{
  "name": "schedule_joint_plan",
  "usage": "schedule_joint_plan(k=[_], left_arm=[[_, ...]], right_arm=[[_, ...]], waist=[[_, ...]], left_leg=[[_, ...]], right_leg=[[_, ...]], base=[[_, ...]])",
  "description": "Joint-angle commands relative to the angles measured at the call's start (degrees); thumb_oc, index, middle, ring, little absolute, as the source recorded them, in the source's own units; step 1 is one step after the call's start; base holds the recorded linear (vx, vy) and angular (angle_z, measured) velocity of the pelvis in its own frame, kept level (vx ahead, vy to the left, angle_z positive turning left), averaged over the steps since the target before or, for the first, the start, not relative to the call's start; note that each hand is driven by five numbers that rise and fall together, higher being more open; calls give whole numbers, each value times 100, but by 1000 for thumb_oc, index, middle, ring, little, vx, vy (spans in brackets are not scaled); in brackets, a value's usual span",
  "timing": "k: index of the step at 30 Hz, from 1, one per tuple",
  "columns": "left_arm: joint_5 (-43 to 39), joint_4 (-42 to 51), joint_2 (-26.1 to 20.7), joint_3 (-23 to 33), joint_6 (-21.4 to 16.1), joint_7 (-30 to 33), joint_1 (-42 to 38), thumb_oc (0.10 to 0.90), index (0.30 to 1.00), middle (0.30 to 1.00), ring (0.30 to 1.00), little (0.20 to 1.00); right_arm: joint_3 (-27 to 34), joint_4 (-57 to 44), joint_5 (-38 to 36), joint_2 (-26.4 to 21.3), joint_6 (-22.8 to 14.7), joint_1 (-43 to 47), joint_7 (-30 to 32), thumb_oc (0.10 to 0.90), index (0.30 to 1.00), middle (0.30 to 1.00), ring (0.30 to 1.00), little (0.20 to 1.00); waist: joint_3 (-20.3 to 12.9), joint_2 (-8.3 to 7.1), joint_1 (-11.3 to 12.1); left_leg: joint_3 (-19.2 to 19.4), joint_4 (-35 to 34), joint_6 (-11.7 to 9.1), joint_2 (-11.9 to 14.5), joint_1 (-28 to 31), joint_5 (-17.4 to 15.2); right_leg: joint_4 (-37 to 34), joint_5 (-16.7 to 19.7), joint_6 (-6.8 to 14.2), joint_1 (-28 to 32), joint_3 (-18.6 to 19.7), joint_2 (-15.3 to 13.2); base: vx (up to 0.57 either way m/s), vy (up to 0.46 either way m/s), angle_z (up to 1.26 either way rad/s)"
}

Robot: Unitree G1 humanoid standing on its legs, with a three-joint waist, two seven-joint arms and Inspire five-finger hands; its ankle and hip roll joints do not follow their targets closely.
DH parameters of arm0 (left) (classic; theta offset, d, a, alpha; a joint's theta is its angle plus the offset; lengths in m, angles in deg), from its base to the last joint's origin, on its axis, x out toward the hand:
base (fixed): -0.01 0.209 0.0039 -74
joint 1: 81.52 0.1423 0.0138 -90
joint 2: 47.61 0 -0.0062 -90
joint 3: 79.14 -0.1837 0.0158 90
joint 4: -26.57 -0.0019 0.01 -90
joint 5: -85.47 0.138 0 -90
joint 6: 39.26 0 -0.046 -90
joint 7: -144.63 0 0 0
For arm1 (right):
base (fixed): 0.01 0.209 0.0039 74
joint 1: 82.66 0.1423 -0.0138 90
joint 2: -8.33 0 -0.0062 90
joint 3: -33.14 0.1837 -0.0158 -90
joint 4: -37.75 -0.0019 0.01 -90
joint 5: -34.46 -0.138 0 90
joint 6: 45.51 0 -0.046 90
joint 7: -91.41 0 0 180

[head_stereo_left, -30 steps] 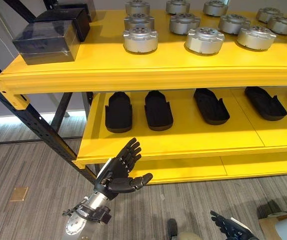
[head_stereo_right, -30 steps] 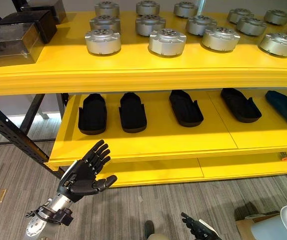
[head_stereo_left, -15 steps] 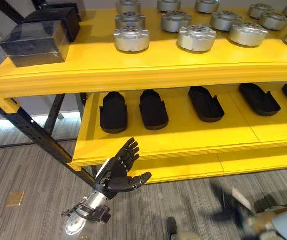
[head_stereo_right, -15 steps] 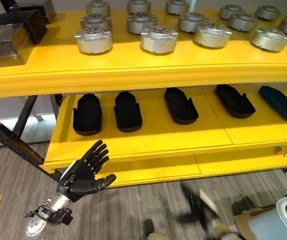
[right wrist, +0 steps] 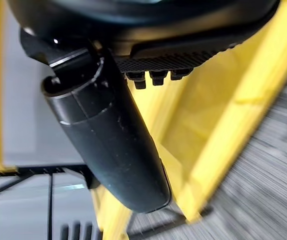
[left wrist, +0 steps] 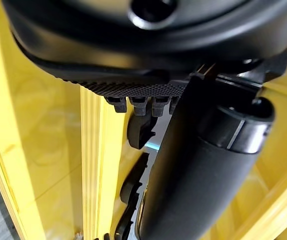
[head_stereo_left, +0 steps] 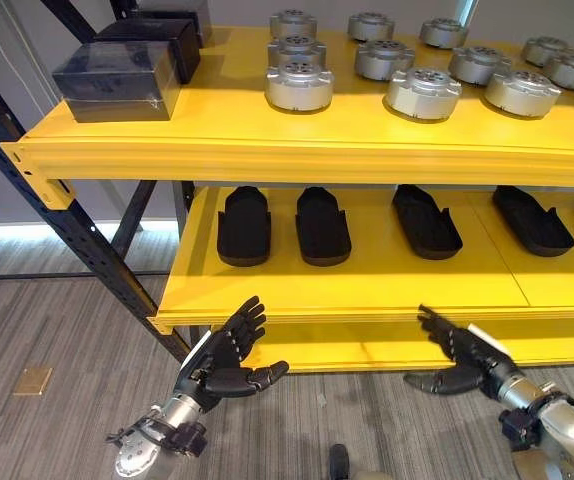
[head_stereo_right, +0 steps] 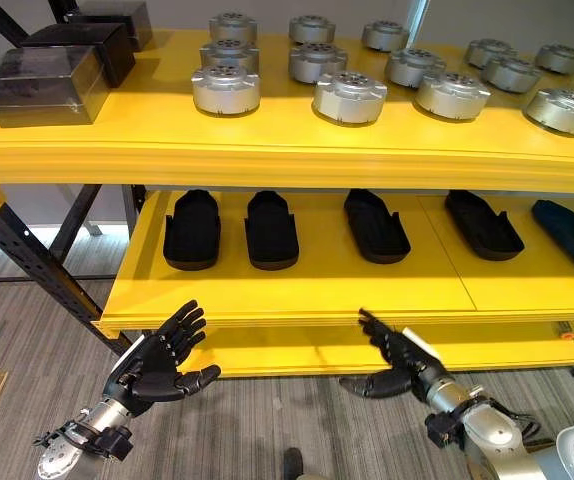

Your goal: Move parts from the plastic box to the shelf.

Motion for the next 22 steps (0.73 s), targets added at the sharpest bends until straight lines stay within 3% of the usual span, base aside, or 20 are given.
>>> schedule_joint_plan(k=[1,13,22], left_arm=[[-78,455,-303,123,-669,-199,-480,900,1000,1000,1000,1000],[-180,594,-284,-25,-650,-123,-486,900,1000,1000,1000,1000],[-217,666,-71,-321,-457,118,-646,900,1000,1000,1000,1000]], right_arm=[[287,-561,-397,-310,-645,725,-94,900,1000,1000,1000,1000],[-60,-1145,-850,-31,-1036,923,-128,900,1000,1000,1000,1000],[-613,-1563,-1036,695,-1040,1402,267,900,1000,1000,1000,1000]], waist=[[-136,-217,33],[-130,-168,62],[-169,-29,112]], left_leg=[[-78,-23,-29,323,9,118],[-117,-23,-6,296,27,106],[-150,-23,-5,299,37,90]], right_leg=[[-2,-115,623,337,-18,-535],[-2,-134,621,364,0,-541],[-2,-173,613,378,-51,-573]], base=[[0,0,0],[1,1,1],[0,0,0]])
